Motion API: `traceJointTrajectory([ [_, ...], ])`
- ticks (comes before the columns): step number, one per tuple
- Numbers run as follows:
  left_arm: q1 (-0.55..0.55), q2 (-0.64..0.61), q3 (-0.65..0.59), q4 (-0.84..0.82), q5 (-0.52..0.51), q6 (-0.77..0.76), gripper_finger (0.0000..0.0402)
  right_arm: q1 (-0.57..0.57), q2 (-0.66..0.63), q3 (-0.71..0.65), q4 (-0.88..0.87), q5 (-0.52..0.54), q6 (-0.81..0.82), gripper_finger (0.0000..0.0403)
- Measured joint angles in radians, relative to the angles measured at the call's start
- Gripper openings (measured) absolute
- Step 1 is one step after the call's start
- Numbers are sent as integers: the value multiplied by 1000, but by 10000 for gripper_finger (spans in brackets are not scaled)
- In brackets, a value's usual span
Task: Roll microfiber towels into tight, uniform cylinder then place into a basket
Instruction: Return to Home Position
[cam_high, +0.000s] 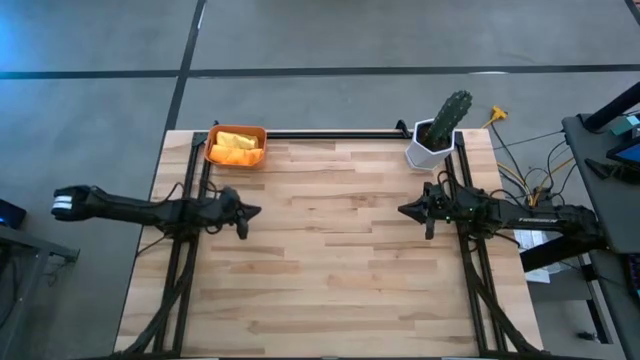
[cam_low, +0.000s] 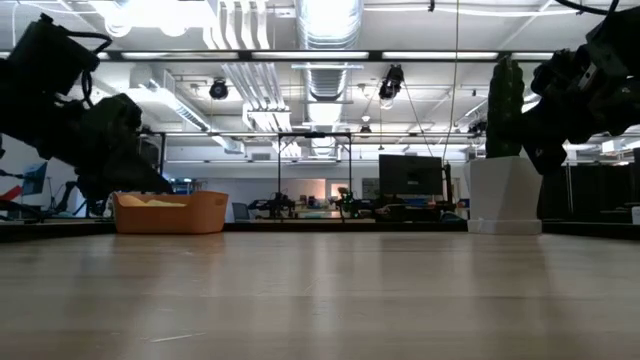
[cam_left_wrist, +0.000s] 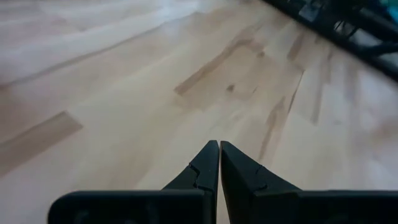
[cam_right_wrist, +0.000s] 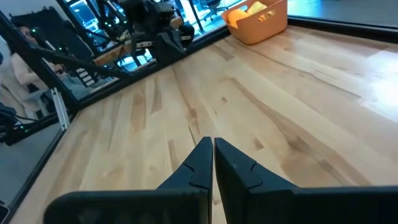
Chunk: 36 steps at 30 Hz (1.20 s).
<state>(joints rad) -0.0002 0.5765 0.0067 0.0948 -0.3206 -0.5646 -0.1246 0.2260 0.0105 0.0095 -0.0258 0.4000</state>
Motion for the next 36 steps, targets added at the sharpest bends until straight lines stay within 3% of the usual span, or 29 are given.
traceJointTrajectory([
  [8, -3, 61, -1, -33, 1, 0, 0, 0, -1, 0, -1, 0, 0, 11],
  [25, -4, -549, -2, -40, 12, 1, 0, 0, 4, 0, -5, 0, 0, 11],
  [36, -4, -553, -2, -40, 12, 0, 0, 0, -51, 0, -6, 0, 0, 11],
])
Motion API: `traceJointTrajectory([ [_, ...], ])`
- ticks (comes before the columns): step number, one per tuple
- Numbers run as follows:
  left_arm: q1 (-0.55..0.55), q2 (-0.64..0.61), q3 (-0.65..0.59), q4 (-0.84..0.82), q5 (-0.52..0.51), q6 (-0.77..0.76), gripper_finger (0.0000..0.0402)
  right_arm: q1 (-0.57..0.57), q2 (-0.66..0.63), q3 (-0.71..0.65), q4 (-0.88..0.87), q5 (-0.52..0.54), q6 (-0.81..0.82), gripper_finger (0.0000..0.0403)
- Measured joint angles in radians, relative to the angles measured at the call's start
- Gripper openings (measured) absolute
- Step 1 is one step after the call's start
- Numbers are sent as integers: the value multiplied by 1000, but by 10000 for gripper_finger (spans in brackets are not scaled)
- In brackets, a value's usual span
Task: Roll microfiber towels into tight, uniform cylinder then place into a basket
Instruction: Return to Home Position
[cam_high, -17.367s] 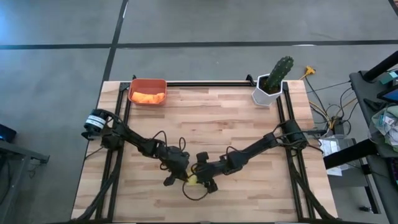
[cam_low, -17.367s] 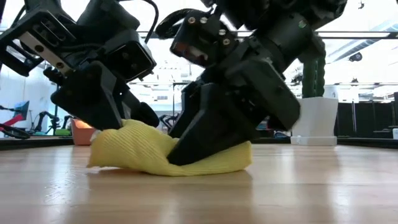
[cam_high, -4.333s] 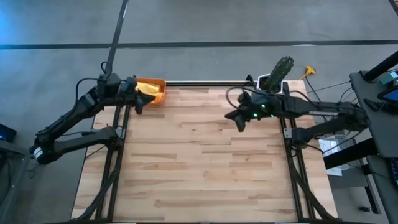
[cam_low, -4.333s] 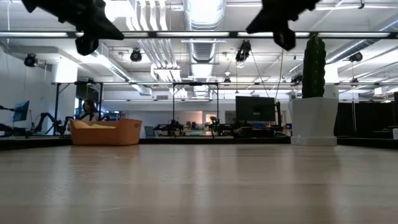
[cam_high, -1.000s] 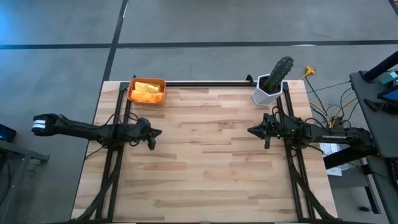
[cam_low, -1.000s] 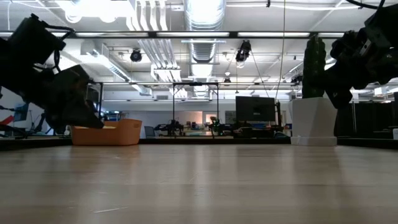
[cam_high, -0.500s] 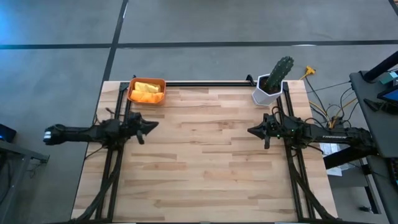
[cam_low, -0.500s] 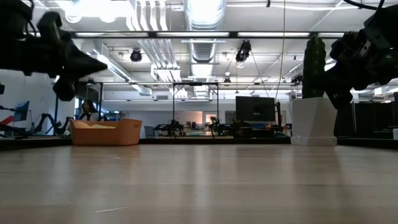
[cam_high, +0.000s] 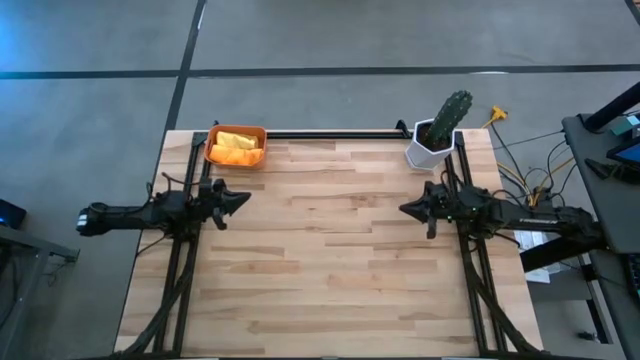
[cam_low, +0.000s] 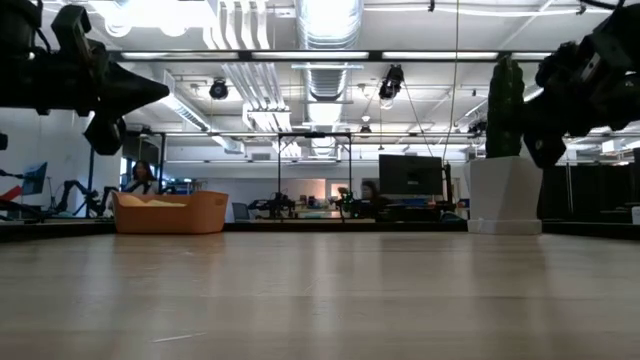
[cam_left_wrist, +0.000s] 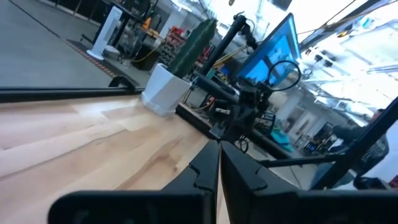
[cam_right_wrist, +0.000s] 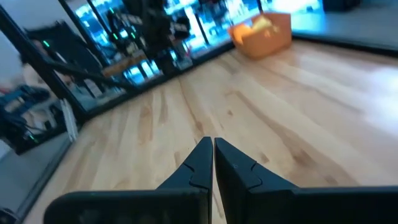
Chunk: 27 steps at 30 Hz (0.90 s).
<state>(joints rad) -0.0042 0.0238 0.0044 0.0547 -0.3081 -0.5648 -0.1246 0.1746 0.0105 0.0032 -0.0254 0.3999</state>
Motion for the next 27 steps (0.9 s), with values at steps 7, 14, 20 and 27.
traceJointTrajectory([
  [7, 0, 0, 0, -1, -1, 0, 0, 0, -148, 0, 1, 0, 0, 11],
  [14, -3, 0, 0, 5, -2, 0, 0, 71, -175, -1, 4, 1, 0, 11],
  [20, -23, 0, 0, 48, -6, 1, 0, 222, -175, -1, 4, 0, 0, 11],
  [27, -25, 0, 0, 6, -3, 2, 0, 251, -175, -1, 4, 0, 0, 11],
])
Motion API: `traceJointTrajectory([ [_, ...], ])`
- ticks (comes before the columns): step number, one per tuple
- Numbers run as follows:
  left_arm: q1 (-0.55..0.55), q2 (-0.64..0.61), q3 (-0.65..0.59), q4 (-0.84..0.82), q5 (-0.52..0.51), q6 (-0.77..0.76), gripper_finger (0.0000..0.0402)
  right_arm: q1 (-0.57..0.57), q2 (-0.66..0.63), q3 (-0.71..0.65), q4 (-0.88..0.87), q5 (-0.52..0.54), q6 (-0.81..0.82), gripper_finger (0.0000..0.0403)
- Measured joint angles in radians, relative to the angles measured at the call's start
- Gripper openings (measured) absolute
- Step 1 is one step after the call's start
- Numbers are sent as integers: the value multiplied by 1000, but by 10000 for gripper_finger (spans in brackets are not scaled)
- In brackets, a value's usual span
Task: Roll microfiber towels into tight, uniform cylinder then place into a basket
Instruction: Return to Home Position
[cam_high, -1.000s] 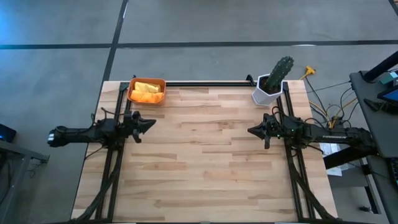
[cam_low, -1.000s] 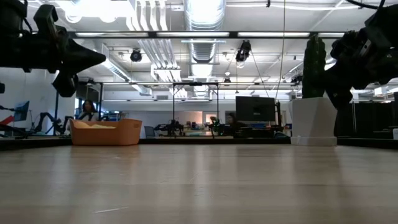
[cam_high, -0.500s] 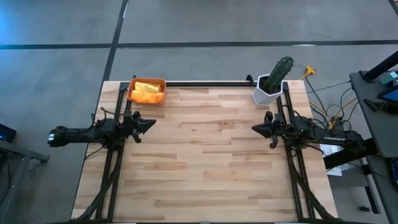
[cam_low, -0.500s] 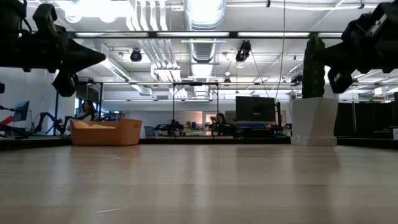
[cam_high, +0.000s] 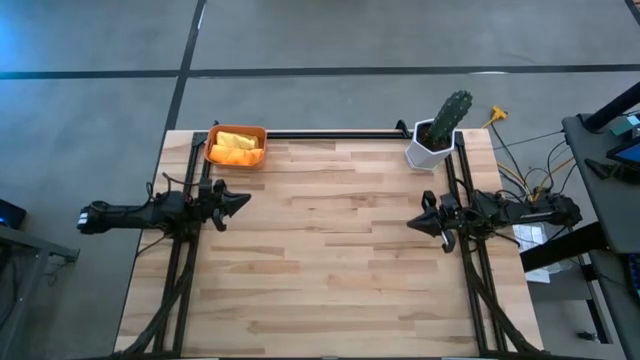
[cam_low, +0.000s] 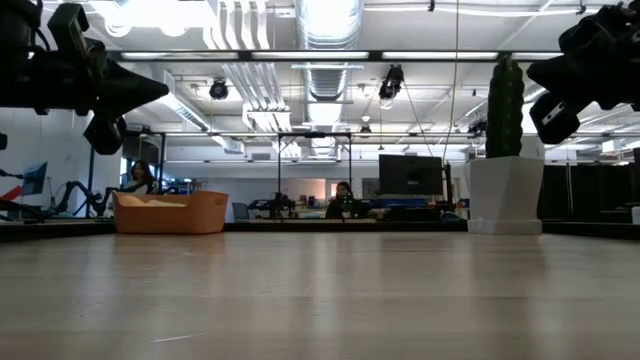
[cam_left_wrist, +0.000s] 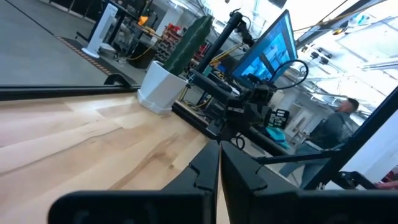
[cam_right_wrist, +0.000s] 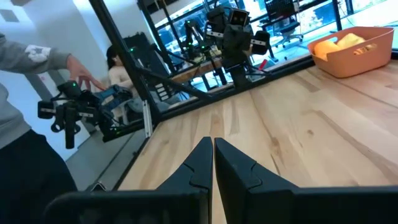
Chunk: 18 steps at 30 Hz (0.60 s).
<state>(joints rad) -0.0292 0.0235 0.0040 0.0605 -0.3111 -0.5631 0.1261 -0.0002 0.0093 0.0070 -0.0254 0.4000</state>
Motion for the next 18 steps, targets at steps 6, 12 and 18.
traceJointTrajectory([
  [6, 0, 0, 0, -2, 2, 0, 0, 0, 0, 0, 0, 0, 0, 11],
  [12, 0, 0, 0, 31, 1, -1, 0, 0, 4, 0, 0, 0, 0, 11],
  [18, 1, 22, 0, 64, -1, -1, 0, 0, 30, 0, 2, 0, 0, 11],
])
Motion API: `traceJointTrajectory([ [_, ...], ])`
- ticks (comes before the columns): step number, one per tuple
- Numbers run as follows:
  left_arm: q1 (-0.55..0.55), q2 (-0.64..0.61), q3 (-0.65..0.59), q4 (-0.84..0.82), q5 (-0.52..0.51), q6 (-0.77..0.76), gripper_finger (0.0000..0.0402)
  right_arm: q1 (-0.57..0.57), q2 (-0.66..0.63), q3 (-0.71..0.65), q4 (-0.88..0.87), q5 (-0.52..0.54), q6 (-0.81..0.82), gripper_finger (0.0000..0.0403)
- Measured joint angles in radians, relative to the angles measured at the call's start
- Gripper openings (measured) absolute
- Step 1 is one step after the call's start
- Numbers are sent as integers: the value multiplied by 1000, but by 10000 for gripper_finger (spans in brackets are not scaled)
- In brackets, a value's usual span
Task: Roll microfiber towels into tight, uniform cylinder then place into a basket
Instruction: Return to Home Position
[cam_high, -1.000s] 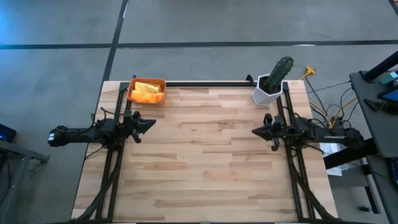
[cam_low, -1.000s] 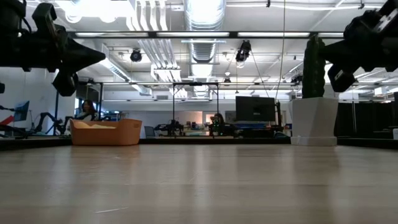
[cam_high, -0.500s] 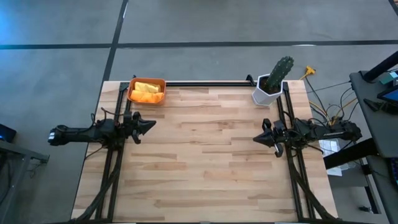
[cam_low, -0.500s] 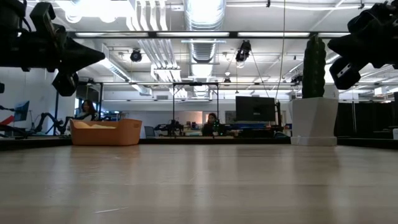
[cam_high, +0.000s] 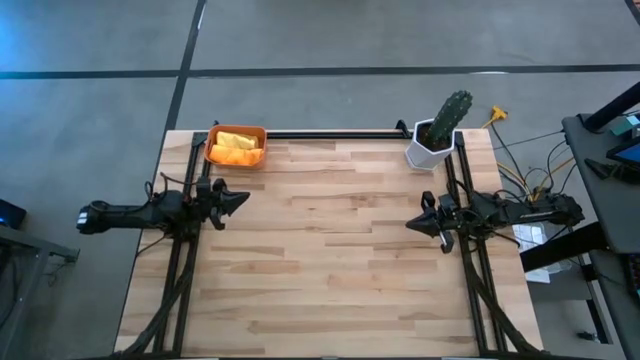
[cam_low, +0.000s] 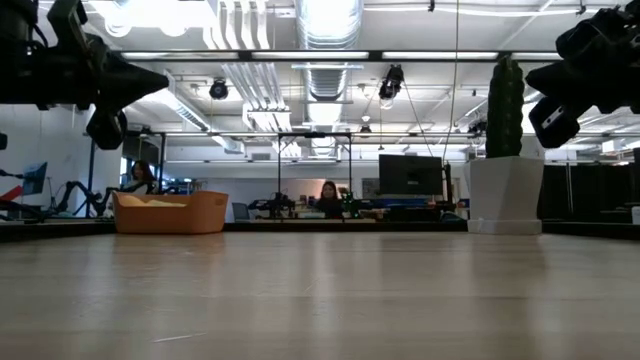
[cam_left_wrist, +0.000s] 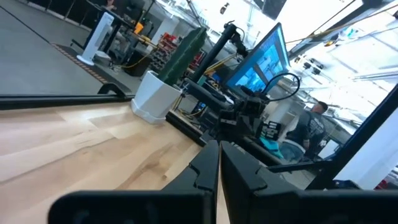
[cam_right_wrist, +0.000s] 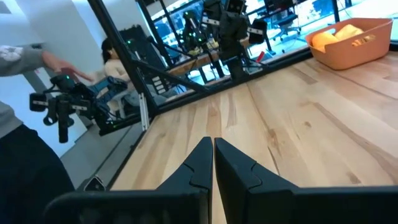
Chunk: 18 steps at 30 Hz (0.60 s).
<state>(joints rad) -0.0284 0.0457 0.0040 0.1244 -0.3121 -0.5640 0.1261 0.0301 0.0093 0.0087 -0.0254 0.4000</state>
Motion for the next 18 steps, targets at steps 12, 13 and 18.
traceJointTrajectory([
  [12, 0, 36, 0, 6, 1, 0, 0, 0, 4, 0, 0, 0, 0, 11],
  [13, 0, 36, 0, 6, 1, 0, 0, 0, 6, 0, 0, 0, 0, 11],
  [18, 0, 39, 0, 7, 1, 0, 0, 0, 6, 0, -1, 0, 0, 11],
])
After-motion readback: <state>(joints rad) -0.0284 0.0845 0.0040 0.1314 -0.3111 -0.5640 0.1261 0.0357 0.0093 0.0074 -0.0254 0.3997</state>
